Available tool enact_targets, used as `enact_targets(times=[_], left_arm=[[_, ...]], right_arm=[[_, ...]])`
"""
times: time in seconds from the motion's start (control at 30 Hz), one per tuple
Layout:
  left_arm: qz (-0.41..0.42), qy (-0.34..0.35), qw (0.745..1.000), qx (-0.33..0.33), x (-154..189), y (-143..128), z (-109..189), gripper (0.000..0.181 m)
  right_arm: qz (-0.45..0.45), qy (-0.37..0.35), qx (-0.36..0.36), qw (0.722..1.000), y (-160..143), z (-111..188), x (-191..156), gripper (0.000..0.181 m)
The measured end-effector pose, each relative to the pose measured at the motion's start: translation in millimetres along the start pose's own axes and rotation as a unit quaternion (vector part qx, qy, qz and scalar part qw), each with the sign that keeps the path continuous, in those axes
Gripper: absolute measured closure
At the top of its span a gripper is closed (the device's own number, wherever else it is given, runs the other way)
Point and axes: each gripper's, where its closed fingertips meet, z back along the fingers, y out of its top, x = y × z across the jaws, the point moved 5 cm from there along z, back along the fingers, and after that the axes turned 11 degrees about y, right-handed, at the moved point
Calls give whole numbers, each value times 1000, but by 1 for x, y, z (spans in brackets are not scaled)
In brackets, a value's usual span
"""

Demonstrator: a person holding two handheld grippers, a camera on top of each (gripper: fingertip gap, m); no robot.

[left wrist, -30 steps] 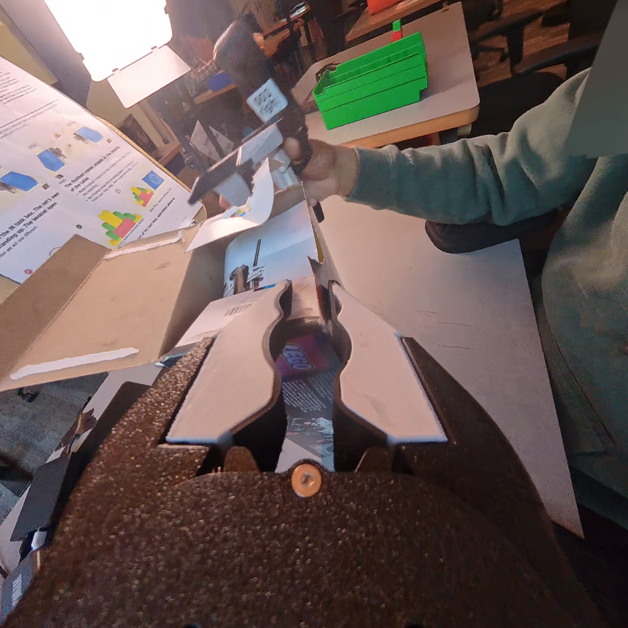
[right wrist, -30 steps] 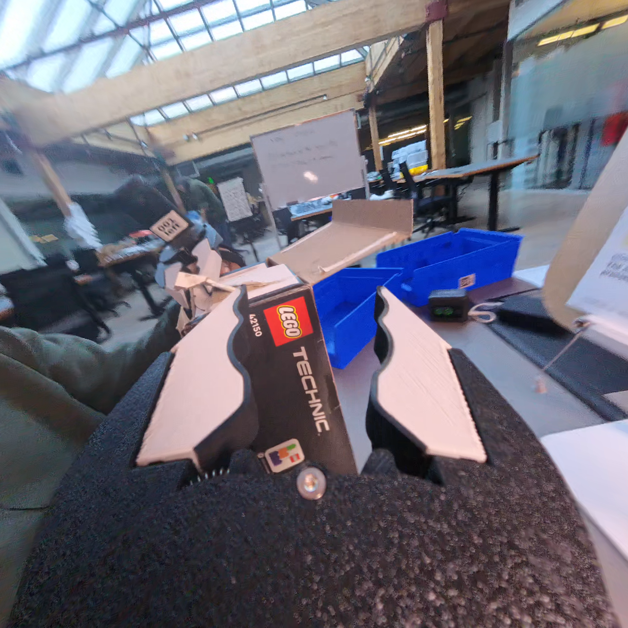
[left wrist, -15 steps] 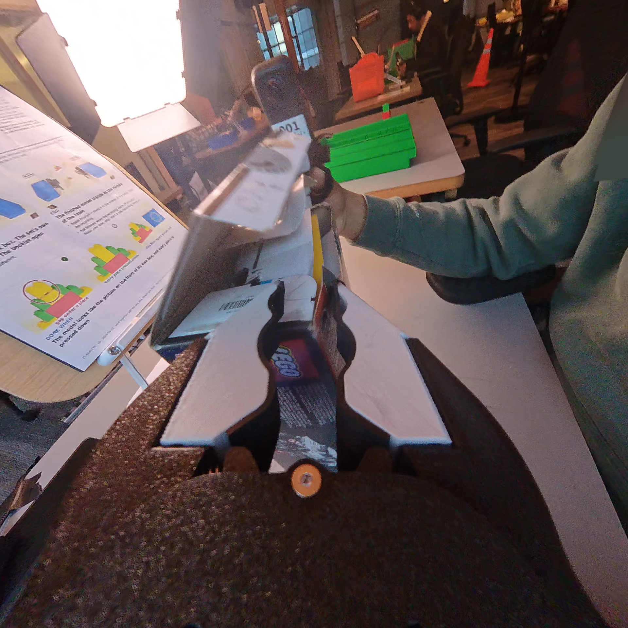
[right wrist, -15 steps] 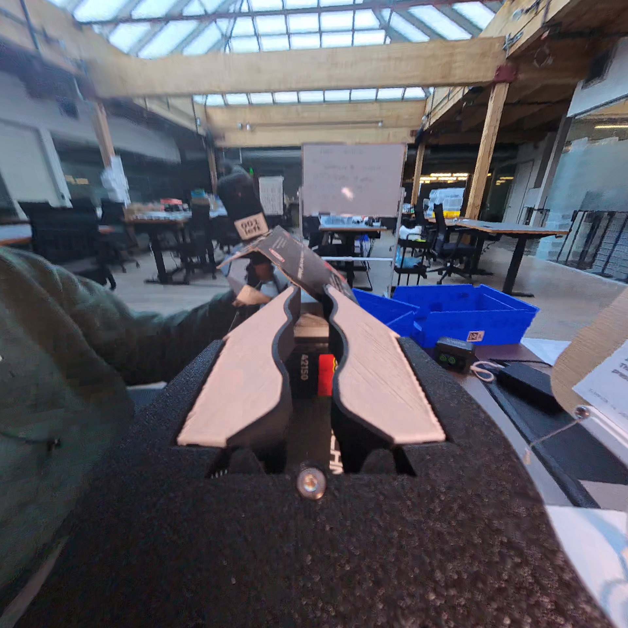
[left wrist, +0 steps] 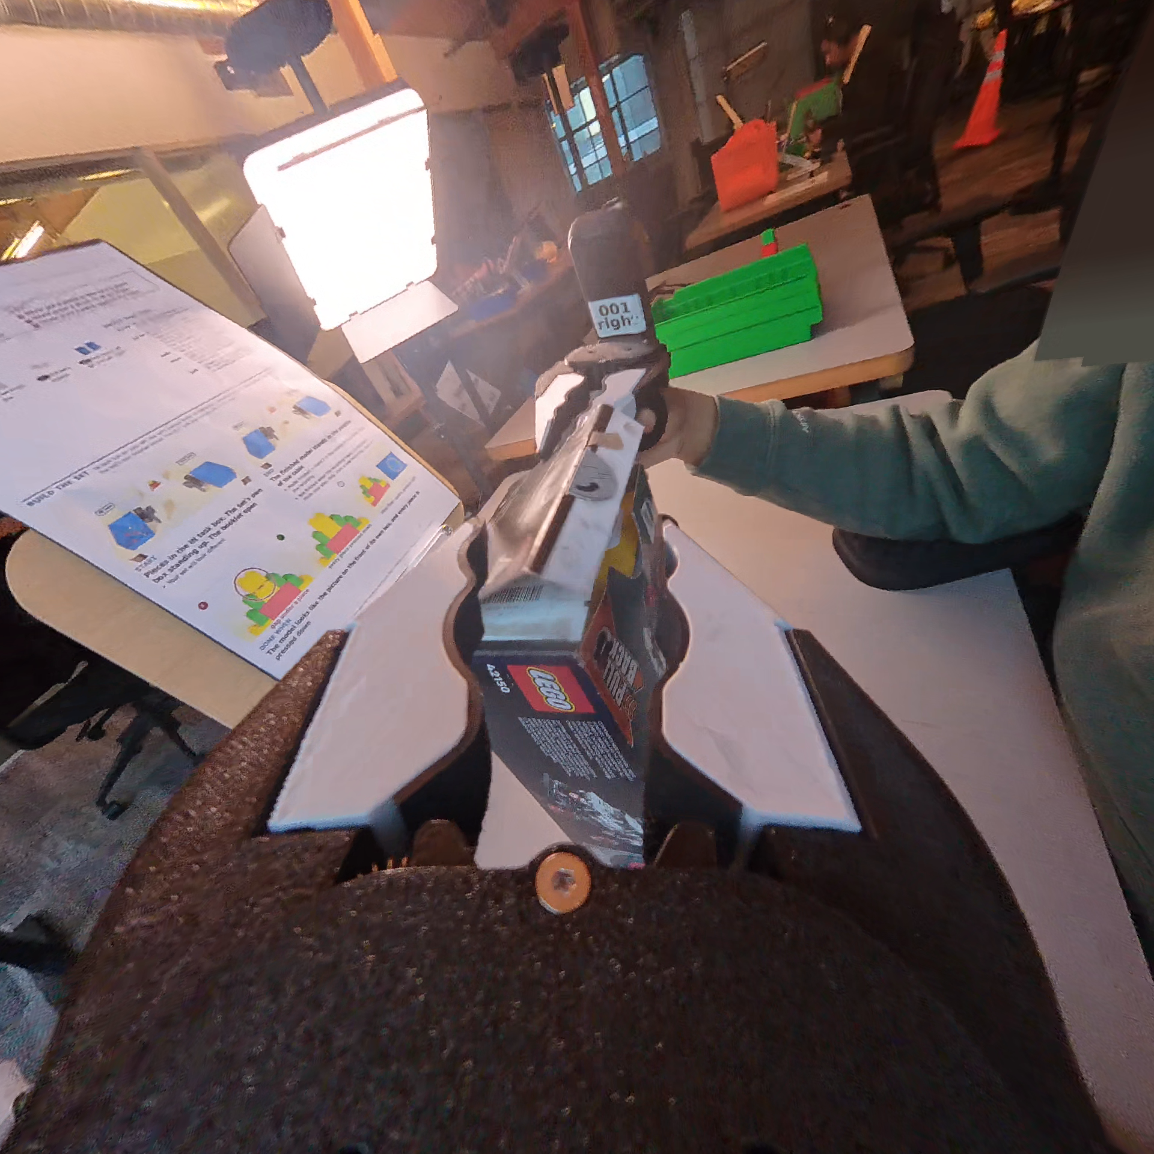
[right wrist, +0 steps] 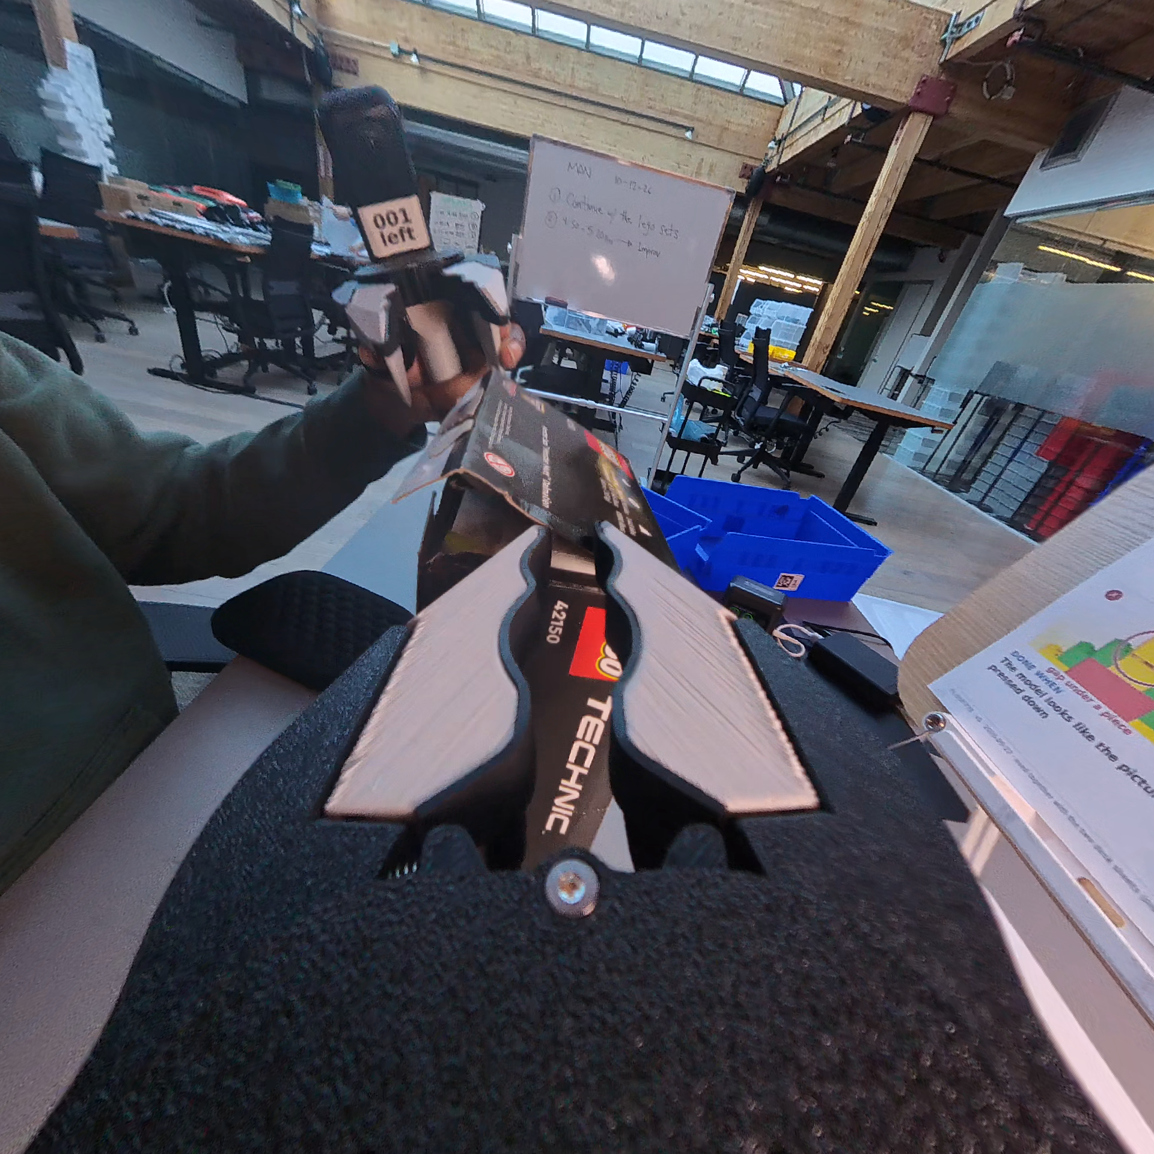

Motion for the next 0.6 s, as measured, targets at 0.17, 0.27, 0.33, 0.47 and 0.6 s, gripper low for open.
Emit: enact_targets(times=[0.17, 0.27, 0.33, 0.47, 0.6], left_arm=[[1, 17, 1000, 4, -13, 2, 5, 132], [-34, 13, 997, -75, -14, -21, -15, 138], [-37, -3, 995, -94, -12, -26, -22, 157], [-44, 14, 994, -101, -14, -28, -26, 166], [-46, 25, 995, -83, -11, -32, -26, 167]], right_arm=[[20, -4, -16, 1000, -4, -5, -2, 168], [22, -5, -17, 1000, -3, -5, -3, 168], [27, -21, -26, 999, -2, -3, -2, 168], [31, -3, -49, 998, 6, 6, -14, 150], [55, -2, -78, 995, 18, 2, -31, 129]])
